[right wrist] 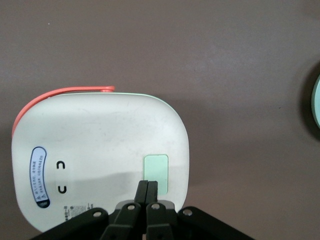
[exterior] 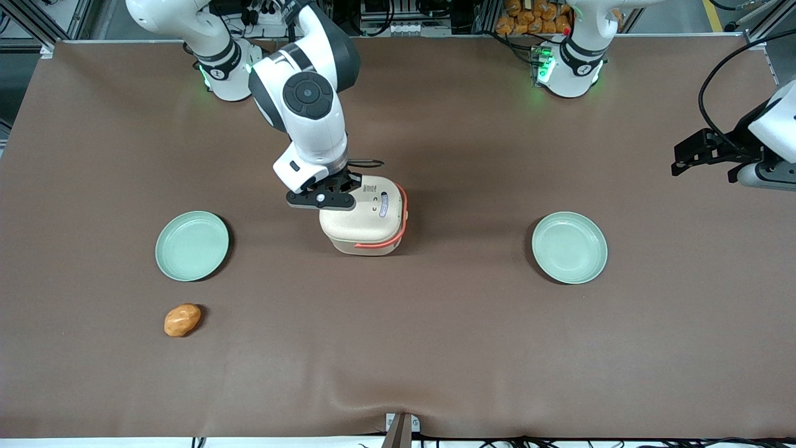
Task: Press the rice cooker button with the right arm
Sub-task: 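Position the closed right gripper above the cooker's pale green button, then press down on the pale green button with the right gripper fingertips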
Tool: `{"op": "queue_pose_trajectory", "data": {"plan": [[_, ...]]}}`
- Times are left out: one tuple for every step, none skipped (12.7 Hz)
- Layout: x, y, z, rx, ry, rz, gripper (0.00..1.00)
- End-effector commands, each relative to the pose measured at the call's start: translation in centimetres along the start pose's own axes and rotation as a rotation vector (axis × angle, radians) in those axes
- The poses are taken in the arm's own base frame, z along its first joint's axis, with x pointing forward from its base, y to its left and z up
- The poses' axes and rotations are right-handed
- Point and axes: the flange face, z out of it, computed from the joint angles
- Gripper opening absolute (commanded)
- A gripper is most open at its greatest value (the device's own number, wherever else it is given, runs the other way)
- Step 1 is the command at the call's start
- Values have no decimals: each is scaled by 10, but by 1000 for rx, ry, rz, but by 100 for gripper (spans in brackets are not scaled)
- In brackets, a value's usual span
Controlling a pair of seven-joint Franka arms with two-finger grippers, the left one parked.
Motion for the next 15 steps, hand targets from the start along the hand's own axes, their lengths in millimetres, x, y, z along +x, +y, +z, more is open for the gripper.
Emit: {"op": "queue_pose_trajectory", "data": {"plan": [[-3,6,14,-6,14,-3,0],[-3,8,17,-12,12,-3,0],[-2,10,18,-16,11,-1,0],[-2,11,22,-22,7,0,0],[-3,13,25,-25,3,1,0],[-2,13,25,-23,5,1,0],[-2,13,26,-24,6,1,0],[-3,12,27,-25,5,0,0],[-3,10,31,-29,2,-2,0],[-3,10,32,-30,1,-2,0],[-3,9,32,-30,2,-4,0],[-5,8,32,-29,3,-4,0],[-5,7,32,-29,5,-2,0],[-4,6,35,-29,7,-1,0],[-4,5,37,-30,7,0,0]]}}
